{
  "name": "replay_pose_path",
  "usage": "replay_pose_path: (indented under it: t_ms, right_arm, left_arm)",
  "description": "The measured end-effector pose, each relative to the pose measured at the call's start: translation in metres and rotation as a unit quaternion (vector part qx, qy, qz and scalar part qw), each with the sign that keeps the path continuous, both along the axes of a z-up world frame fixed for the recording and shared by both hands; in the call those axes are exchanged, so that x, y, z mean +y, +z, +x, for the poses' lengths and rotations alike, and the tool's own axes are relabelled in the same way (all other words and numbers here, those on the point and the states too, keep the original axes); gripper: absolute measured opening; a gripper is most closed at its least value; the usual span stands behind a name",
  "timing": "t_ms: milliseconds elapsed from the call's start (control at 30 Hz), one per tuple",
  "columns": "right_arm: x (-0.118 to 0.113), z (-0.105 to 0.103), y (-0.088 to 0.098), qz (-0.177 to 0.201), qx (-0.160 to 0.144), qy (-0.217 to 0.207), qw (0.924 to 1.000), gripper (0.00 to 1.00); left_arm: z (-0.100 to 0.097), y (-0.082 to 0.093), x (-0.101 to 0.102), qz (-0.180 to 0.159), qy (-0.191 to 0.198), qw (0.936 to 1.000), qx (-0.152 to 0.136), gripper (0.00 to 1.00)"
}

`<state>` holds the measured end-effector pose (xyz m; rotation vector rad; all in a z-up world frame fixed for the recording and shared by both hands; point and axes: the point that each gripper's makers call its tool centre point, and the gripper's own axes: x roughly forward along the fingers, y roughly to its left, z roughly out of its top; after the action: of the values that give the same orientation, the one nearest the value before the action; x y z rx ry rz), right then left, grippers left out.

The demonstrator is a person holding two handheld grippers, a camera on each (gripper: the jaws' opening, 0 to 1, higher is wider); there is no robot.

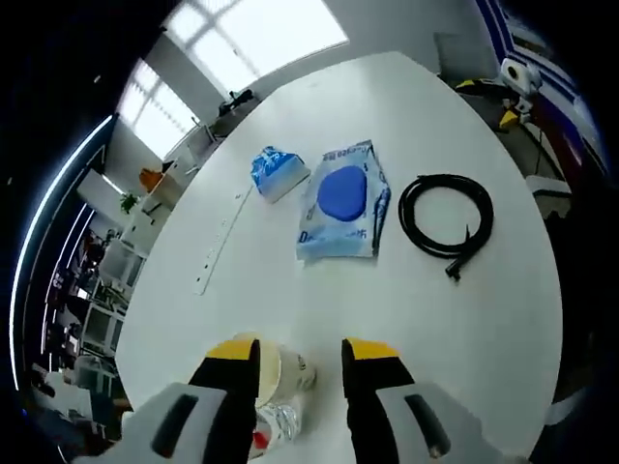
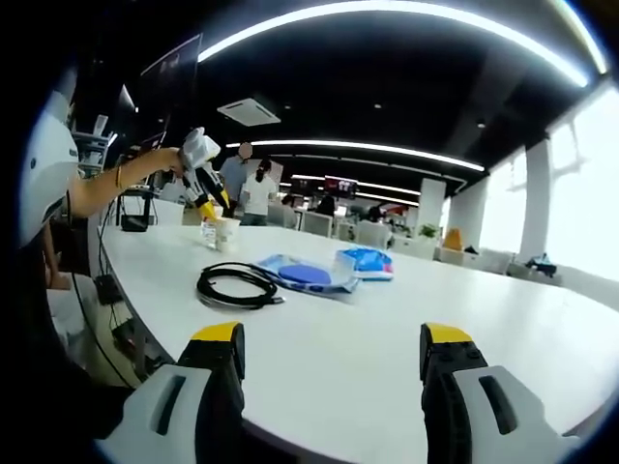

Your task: Arrange the tabletop items into an orderly group along one side of the table until the central work area is clear of visible clutter.

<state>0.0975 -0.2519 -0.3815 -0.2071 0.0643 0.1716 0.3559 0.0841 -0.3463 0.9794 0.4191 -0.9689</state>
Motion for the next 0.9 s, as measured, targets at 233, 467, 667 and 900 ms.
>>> replay_pose_path:
  t_ms: [233,467,667,900]
  right_arm:
    - [0.001,-0.001,-0.003,0.002,0.006,0.001,1.0,0.71]
    - [-0.001,-0.002,0.001,0.005,0.0,0.0,1.0,0.71]
    - [0.001,0.0,-0.001,0.004,0.003,0.004,1.0,0.71]
    - [0.005,0.0,0.0,0.0,0.005,0.012,0.9999,0.7]
  left_arm:
    - [-0.007,0.001,-0.006,-0.022,-0.005,0.9997,-0.012,0.34]
    - [-0.01,0.0,-0.007,-0.034,-0.002,0.9992,-0.02,0.35]
    - [-0.02,-0.006,-0.01,-0.037,-0.012,0.999,-0.02,0.39]
    - [-0.025,-0.01,-0.011,-0.038,-0.013,0.9988,-0.028,0.47]
